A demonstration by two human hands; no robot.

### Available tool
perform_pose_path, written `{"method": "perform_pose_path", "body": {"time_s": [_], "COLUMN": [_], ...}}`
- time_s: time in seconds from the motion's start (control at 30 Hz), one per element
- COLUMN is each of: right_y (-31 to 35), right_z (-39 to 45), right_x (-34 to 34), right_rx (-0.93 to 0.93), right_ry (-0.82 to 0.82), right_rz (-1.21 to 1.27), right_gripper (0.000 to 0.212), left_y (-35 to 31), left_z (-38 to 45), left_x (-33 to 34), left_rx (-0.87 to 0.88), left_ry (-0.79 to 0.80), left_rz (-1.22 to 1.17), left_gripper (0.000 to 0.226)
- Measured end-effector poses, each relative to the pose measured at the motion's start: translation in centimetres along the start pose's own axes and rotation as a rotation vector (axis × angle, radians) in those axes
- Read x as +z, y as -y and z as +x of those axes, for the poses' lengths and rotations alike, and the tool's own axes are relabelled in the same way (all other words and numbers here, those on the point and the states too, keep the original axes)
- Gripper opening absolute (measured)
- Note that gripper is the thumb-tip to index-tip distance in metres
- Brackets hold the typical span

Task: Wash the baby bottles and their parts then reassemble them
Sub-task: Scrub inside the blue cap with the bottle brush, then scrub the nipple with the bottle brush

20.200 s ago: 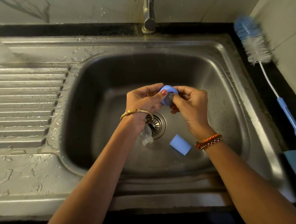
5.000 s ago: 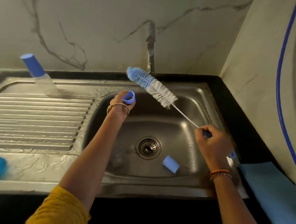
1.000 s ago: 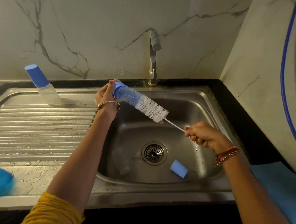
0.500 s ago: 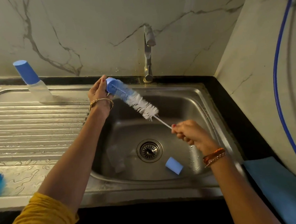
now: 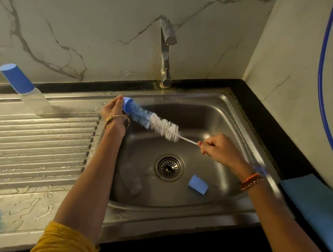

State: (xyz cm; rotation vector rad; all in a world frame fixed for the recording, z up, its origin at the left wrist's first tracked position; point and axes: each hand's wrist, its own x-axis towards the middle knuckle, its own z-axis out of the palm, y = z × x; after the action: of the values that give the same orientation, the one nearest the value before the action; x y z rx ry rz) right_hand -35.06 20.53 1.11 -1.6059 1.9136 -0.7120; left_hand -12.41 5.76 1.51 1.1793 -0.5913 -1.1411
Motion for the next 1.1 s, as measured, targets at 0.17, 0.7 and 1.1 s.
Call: {"method": "perform_pose_path", "body": {"time_s": [0.17, 0.7, 1.1], "right_y": [-1.4, -5.9, -5.6], "right_z": [-0.3, 2.0, 2.2], "right_x": [-1.6, 2.7, 2.8], "right_rx": [0.295, 0.057, 0.104], "right_ry": [0.174, -0.116, -0.14], "right_rz": [0.222, -0.325, -0.287], "right_gripper": [0.032, 0.035, 0.034], "left_y": [1.2, 13.5, 15.1], "left_z": [1.7, 2.0, 2.0], "left_x": [-1.9, -3.9, -4.3], "left_rx": [-0.163, -0.09, 0.354], "left_ry": [-0.108, 0.717, 0.592], "left_rz": [0.182, 1.576, 1.855], "left_gripper": [0.036, 0.035, 0.039]}}
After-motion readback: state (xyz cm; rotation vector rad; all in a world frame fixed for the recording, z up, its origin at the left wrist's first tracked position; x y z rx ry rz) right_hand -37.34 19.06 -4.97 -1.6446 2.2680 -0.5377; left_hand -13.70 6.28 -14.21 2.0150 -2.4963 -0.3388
